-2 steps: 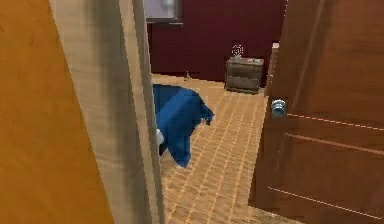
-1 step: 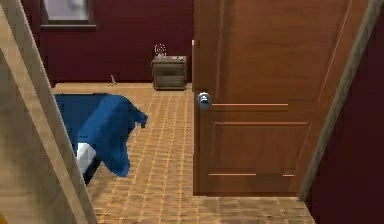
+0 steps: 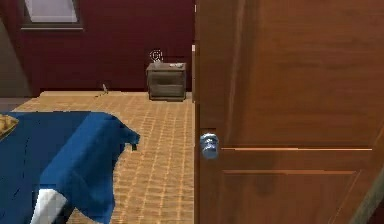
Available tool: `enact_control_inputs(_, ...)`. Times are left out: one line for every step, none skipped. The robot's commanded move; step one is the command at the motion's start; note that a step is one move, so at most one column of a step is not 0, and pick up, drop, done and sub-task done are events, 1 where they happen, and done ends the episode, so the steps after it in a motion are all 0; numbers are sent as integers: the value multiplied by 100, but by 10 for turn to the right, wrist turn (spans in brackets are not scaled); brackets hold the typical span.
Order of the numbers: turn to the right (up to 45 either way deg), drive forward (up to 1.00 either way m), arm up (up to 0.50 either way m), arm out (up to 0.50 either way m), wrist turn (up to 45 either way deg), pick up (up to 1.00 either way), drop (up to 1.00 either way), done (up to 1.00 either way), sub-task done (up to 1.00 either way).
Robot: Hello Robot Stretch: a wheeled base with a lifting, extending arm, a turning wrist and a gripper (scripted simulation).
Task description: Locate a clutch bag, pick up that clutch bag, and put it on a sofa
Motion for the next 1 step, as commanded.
enact_control_inputs(-330,0,0,0,0,0,0,0,0)
